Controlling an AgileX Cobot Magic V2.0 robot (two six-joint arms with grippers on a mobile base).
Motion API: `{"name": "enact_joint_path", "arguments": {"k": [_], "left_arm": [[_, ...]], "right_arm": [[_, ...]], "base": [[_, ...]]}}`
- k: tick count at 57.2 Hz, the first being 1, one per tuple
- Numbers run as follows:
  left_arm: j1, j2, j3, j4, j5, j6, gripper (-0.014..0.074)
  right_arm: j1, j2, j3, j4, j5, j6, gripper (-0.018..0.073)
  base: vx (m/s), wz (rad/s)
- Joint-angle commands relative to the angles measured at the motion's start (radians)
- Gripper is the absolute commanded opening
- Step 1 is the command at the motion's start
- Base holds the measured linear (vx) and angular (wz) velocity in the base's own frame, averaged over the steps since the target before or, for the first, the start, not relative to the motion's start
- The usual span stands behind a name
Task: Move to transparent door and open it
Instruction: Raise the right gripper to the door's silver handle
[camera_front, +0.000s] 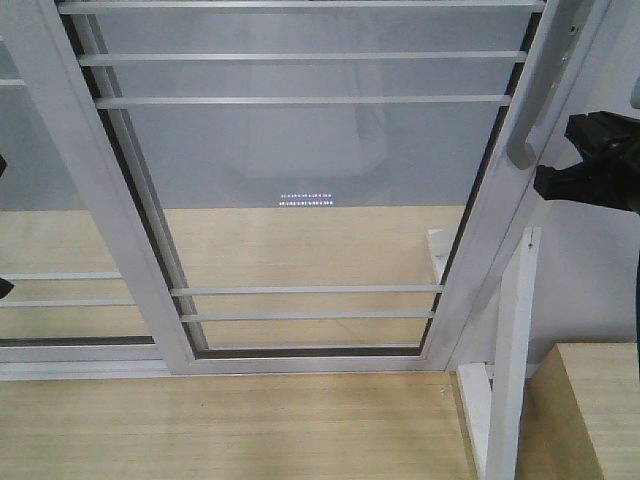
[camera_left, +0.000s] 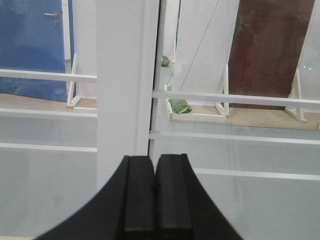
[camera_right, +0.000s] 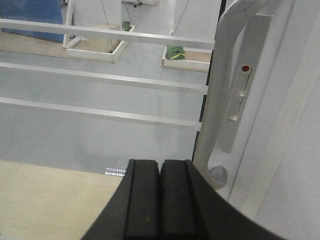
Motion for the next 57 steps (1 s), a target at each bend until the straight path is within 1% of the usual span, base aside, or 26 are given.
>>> {"name": "enact_joint_path", "arguments": {"k": [1,5,10,14,16,17,18,22,24,26,28,32,35,37,40,43,48,53,57], "left_arm": [[0.001,0.004,-0.034,0.06,-0.09,-0.012,0.006],[0.001,0.01,-0.034,0.114,-0.089,-0.017,0.011],[0.001,0.017,-0.034,0.143,-0.095,-0.036,0.0188],[0.001,0.019,-0.034,0.142,-0.091,-0.067,0.0262],[0.001,0.019,-0.034,0.141,-0.092,-0.082,0.0302],[0.001,0.019,-0.034,0.141,-0.092,-0.091,0.0324],[0.001,0.019,-0.034,0.141,-0.09,-0.094,0.0339],[0.001,0.019,-0.034,0.141,-0.085,-0.106,0.0401],[0.001,0.019,-0.034,0.141,-0.079,-0.107,0.0437],[0.001,0.019,-0.034,0.141,-0.072,-0.107,0.0461],[0.001,0.019,-0.034,0.141,-0.068,-0.107,0.048],[0.001,0.019,-0.034,0.141,-0.054,-0.113,0.05],[0.001,0.019,-0.034,0.141,-0.045,-0.126,0.0501],[0.001,0.019,-0.034,0.141,-0.039,-0.135,0.0499],[0.001,0.019,-0.034,0.141,-0.032,-0.15,0.0499],[0.001,0.019,-0.034,0.141,-0.028,-0.15,0.0499],[0.001,0.019,-0.034,0.141,-0.028,-0.15,0.0499],[0.001,0.019,-0.034,0.141,-0.028,-0.15,0.0499],[0.001,0.019,-0.034,0.141,-0.028,-0.15,0.0499]], "right_arm": [[0.0,-0.012,-0.039,-0.009,-0.106,-0.018,0.005],[0.0,-0.012,-0.039,-0.009,-0.115,-0.046,0.0106],[0.0,-0.012,-0.039,-0.009,-0.121,-0.068,0.0218],[0.0,-0.012,-0.039,-0.008,-0.121,-0.081,0.0323],[0.0,-0.012,-0.039,-0.008,-0.123,-0.087,0.0401],[0.0,-0.012,-0.039,-0.008,-0.123,-0.087,0.0414],[0.0,-0.012,-0.039,-0.007,-0.125,-0.087,0.0466],[0.0,-0.012,-0.039,-0.005,-0.134,-0.087,0.0557],[-0.001,-0.012,-0.039,-0.005,-0.146,-0.088,0.0617],[-0.001,-0.012,-0.039,-0.004,-0.162,-0.093,0.0643],[-0.001,-0.009,-0.039,-0.004,-0.181,-0.102,0.0654],[-0.02,0.009,-0.039,0.014,-0.234,-0.145,0.0649],[-0.049,0.029,-0.039,0.053,-0.279,-0.152,0.0633],[-0.073,0.045,-0.039,0.095,-0.3,-0.147,0.0617],[-0.111,0.072,-0.039,0.156,-0.329,-0.127,0.0593],[-0.137,0.109,-0.039,0.187,-0.36,-0.106,0.0563],[-0.156,0.17,-0.039,0.153,-0.441,-0.065,0.0515],[-0.156,0.234,-0.039,0.072,-0.545,-0.016,0.048],[-0.162,0.296,-0.055,-0.005,-0.607,0.05,0.0466]], "base": [[0.0,0.0],[0.0,0.0],[0.0,0.0],[0.0,0.0],[0.0,0.0],[0.0,0.0],[0.0,0.0],[0.0,0.0],[0.0,0.0],[0.0,0.0],[0.0,0.0],[0.0,0.0],[0.0,0.0],[0.0,0.0],[0.0,0.0],[0.0,0.0],[0.0,0.0],[0.0,0.0],[0.0,0.0]]}}
